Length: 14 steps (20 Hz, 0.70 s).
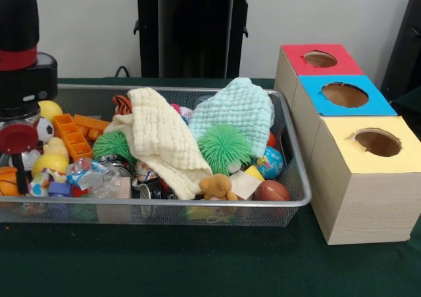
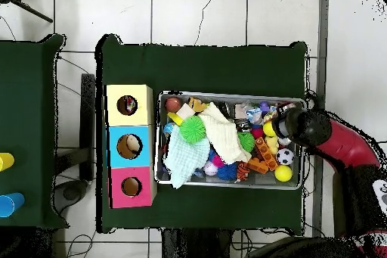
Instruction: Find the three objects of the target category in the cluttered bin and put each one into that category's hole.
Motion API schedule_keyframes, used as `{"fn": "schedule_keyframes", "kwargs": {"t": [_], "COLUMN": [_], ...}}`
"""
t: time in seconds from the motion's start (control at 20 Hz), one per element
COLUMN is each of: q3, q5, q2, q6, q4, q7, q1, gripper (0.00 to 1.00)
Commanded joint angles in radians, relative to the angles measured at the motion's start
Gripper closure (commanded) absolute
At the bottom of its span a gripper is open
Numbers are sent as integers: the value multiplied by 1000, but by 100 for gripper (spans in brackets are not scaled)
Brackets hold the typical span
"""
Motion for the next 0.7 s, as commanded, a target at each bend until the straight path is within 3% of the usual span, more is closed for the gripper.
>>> {"fn": "schedule_keyframes", "kwargs": {"t": [0.05, 0.25, 0.7], "q3": [135, 150, 184], "q5": [-8, -17, -11], "q2": [94, 129, 138], "q6": [-34, -89, -94], "q4": [12, 9, 13], "q7": [-94, -73, -69], "q1": [-21, -24, -31], "gripper": [0, 0, 0]}}
